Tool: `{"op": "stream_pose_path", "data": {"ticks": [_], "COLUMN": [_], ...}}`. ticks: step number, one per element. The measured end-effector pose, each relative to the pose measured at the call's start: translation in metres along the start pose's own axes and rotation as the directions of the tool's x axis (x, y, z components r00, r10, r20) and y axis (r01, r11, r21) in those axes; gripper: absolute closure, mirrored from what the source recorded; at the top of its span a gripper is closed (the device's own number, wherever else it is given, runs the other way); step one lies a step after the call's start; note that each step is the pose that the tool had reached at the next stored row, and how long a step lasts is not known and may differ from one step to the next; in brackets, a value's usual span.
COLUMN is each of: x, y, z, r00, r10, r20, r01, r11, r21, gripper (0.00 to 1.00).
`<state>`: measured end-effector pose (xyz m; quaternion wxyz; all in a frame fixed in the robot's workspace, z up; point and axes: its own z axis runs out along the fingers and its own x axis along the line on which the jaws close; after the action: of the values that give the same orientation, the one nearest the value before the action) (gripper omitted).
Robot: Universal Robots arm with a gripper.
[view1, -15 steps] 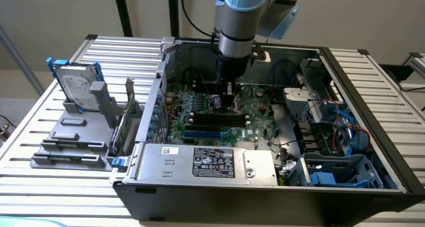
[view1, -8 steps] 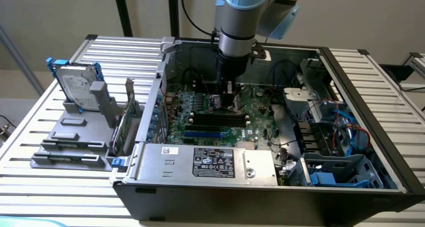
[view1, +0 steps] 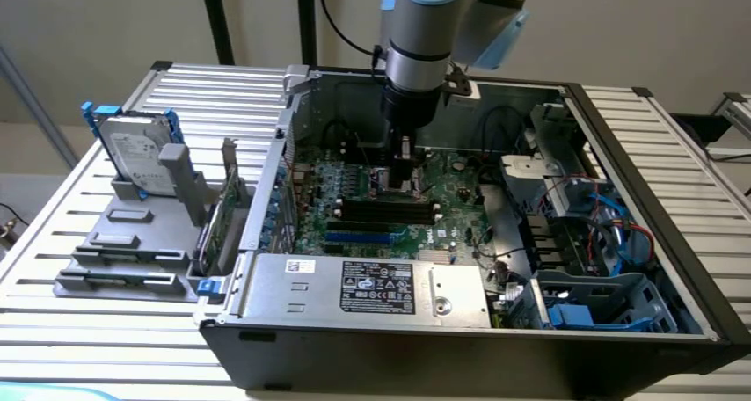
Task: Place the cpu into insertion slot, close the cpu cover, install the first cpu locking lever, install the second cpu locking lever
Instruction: 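Place the cpu into insertion slot, then close the cpu cover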
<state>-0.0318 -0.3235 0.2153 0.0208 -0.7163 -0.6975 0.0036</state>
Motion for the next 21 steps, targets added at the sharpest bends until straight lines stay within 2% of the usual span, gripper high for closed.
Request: {"op": "stream_pose_path", "data": {"ticks": [1,5,8,11,14,21], "x": [0.0,0.0,-0.001,-0.002,-0.003,-0.003], "y": [-0.0009,-0.0094,-0.0203,-0.0323,-0.0408,-0.0413], "z": [-0.0012,-0.0047,-0.0065,-0.0078,-0.0086,-0.0085], "r00": [1.0,1.0,1.0,1.0,1.0,1.0], "r10": [0.0,0.0,0.0,0.0,0.0,0.0], "r20": [0.0,0.0001,-0.0001,0.0,0.0,0.0], "r01": [0.0,0.0,0.0,0.0,0.0,0.0], "r11": [1.0,1.0,1.0,1.0,1.0,1.0], "r21": [0.0,0.0,-0.0002,-0.0005,-0.0013,-0.0018], "gripper": [0.4,0.64,0.7,0.87,0.89,0.89]}}
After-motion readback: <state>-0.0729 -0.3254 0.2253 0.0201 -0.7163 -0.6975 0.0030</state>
